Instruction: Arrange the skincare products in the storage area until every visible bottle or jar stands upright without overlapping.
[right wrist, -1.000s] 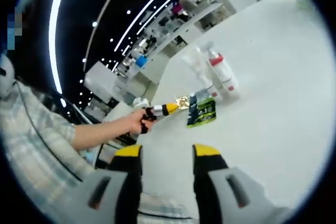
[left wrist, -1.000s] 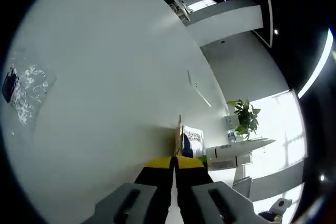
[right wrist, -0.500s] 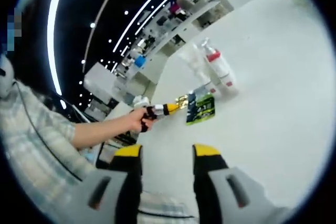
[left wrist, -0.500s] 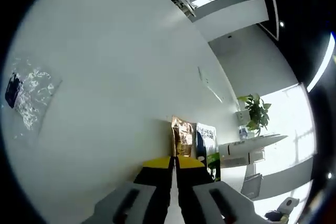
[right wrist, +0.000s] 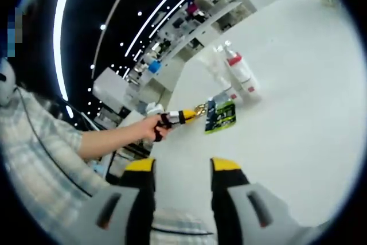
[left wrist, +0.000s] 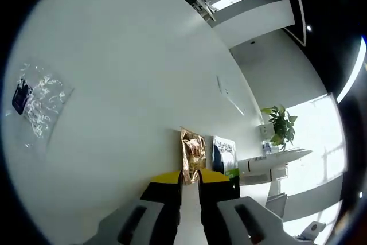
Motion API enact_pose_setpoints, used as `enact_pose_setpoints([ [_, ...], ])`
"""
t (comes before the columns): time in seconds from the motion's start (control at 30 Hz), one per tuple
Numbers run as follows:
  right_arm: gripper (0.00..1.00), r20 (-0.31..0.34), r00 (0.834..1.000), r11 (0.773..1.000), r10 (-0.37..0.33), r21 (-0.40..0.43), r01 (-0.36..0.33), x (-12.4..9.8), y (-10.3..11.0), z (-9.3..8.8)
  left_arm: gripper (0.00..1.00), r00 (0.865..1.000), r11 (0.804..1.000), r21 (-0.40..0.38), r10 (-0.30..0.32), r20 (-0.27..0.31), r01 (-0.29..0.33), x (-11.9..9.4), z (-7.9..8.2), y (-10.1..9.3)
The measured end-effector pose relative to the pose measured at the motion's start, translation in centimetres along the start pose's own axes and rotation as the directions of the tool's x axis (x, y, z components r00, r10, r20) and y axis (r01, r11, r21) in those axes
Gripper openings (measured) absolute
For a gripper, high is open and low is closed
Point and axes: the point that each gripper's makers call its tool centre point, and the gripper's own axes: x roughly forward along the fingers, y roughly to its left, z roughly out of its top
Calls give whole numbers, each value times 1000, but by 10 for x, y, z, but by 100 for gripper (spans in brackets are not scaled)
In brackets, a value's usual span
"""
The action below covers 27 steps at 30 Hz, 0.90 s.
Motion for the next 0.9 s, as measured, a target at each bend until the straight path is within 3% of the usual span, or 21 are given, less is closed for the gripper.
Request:
enact_pose_setpoints([
  [0.33,36,4,1000,1000,21,4,-21,2,6,-6,27,1000,1000,-11,22,15,-22,-23,3,8],
  [0.4,36,5,1000,1000,24,6,-24,2,7,-9,22,999,1000,22,12,46,-13,-31,12,8],
  [0.47,36,5,1000,1000,24,10,-24,1,6,-12,18,984,990,129,30,178,-53,-47,37,7],
  [0.5,36,6,1000,1000,21,13,-21,-1,6,-13,19,967,983,155,53,249,-94,-57,51,10],
  [0.53,36,8,1000,1000,19,14,-19,-2,5,-14,19,958,979,159,79,274,-127,-64,57,15],
  [0.6,36,11,1000,1000,15,21,-15,-3,3,-15,22,933,956,195,146,329,-218,-74,74,33],
  [0.63,36,13,1000,1000,11,24,-11,-4,1,-15,26,916,926,232,210,341,-298,-81,81,47],
  [0.7,36,18,1000,1000,7,27,-7,-5,0,-14,37,901,883,286,269,340,-372,-86,86,61],
  [0.73,36,21,1000,1000,4,30,-4,-5,0,-13,41,894,849,327,316,317,-415,-89,82,71],
  [0.8,36,29,1000,1000,1,31,-2,-5,0,-12,46,878,797,379,384,285,-471,-92,81,85],
  [0.9,36,30,1000,999,-2,37,1,-1,-1,-12,61,859,746,426,428,282,-511,-92,85,95],
])
